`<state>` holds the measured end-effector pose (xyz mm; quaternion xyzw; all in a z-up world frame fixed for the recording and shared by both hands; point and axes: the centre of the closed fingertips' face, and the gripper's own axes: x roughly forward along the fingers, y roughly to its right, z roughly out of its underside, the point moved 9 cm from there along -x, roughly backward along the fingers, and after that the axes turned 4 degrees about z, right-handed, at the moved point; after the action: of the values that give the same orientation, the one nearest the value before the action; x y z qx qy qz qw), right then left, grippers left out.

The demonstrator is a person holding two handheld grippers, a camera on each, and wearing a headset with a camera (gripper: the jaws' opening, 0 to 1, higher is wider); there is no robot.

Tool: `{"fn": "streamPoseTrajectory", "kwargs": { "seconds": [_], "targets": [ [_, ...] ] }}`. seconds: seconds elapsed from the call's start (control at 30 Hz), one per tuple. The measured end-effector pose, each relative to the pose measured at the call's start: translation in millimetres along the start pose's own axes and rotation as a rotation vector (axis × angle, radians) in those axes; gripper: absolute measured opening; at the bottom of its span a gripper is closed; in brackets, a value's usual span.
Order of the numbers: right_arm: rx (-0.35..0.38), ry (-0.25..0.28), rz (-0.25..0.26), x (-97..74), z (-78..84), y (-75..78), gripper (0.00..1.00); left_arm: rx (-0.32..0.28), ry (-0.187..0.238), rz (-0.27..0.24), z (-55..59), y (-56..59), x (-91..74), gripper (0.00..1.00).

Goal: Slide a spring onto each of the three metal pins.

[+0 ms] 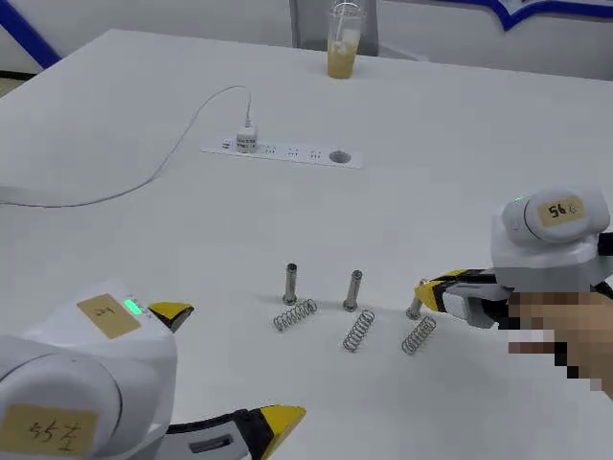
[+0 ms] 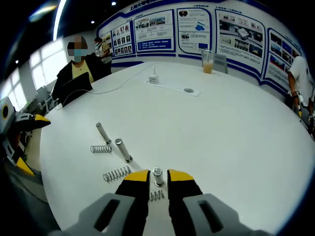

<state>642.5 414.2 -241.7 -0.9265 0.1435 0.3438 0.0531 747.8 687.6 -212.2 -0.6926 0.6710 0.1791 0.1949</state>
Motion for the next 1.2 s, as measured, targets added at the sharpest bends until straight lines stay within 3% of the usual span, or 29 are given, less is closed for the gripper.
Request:
{"fn": "streamPoseTrajectory", "kwargs": {
  "seconds": [0.5, 0.8, 0.97, 1.2],
  "targets": [
    [0.007, 0.076, -0.041, -18.9, -4.2, -5.4, 0.34, 0.031, 0.002, 0.014, -2.5, -5.4, 5.2, 0.76],
    [0.001, 0.138, -0.079, -37.4, 2.4, -12.2, 0.5, 0.03, 0.011, 0.024, -4.9, -17.8, 13.6, 0.7],
    [-0.026, 0.157, -0.065, -43.6, 11.2, -11.7, 0.53, 0.042, 0.01, 0.04, -6.4, -27.3, 22.4, 0.65],
    [-0.003, 0.207, -0.124, -52.1, 19.6, -15.4, 0.6, 0.039, 0.007, 0.089, -6.4, -36.5, 39.3, 0.57]
  ]
}}
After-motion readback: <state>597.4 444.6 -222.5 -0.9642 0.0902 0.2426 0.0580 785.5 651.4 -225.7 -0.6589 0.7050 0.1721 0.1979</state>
